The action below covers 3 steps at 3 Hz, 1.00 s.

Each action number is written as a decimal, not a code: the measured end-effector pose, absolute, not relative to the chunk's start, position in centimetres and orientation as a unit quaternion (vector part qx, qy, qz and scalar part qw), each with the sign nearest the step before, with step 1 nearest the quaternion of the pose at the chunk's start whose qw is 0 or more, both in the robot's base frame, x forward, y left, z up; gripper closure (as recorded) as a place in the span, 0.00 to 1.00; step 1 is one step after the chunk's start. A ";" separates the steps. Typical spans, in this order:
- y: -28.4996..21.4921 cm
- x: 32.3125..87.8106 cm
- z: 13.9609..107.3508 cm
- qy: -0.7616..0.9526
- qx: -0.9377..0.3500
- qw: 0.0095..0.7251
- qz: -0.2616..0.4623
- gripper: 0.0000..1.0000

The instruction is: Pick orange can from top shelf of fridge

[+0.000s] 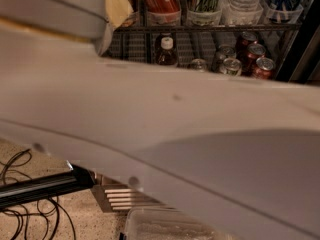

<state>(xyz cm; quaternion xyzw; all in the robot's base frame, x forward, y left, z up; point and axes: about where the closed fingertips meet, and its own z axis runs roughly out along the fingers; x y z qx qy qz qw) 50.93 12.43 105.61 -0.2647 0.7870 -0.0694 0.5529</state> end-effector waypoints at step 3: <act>11.6 51.1 108.0 0.760 -0.184 0.616 -0.101 0.00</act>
Offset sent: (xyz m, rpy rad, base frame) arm 0.0082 -0.0058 -0.0089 0.0049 -0.0711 -0.0978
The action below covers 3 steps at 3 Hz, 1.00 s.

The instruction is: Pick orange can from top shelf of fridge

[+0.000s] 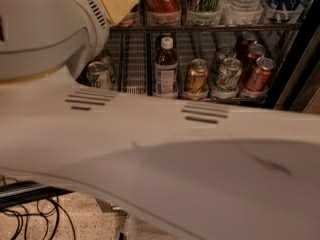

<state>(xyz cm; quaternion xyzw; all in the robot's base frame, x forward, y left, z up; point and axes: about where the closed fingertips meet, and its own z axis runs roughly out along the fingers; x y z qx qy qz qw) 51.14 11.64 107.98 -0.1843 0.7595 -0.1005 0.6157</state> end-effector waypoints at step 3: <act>11.1 52.2 106.4 0.747 -0.103 0.647 -0.115 0.23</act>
Offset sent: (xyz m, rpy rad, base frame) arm 0.0272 -0.0179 -0.0483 0.4017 -0.1025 -0.3054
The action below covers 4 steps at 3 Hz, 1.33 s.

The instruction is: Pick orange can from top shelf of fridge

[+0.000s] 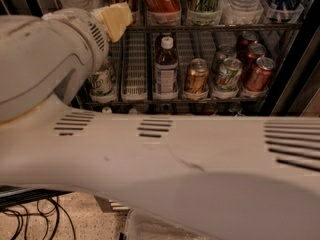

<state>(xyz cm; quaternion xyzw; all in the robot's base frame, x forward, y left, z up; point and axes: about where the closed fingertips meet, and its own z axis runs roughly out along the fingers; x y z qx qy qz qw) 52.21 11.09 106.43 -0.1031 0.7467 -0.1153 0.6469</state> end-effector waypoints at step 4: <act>9.8 52.8 108.2 0.733 -0.077 0.662 -0.139 0.07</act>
Offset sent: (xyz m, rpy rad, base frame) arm -0.0028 -0.0096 0.0135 0.0071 -0.0375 -0.0367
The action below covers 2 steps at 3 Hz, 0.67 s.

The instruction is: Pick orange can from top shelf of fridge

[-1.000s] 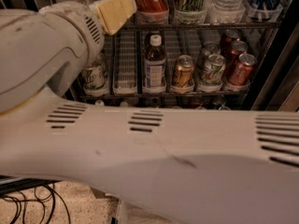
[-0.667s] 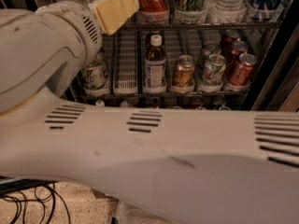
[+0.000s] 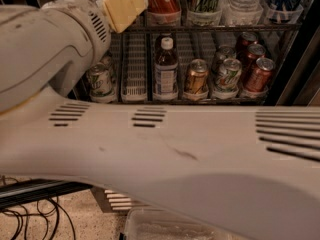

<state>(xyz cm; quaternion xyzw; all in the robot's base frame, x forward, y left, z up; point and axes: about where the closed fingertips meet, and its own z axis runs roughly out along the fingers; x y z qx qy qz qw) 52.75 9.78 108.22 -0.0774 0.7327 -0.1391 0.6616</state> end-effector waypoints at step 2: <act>11.3 55.7 107.8 0.722 -0.055 0.673 -0.154 0.08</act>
Offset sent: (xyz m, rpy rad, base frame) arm 0.0536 0.0242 -0.0209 0.0996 -0.0534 -0.0861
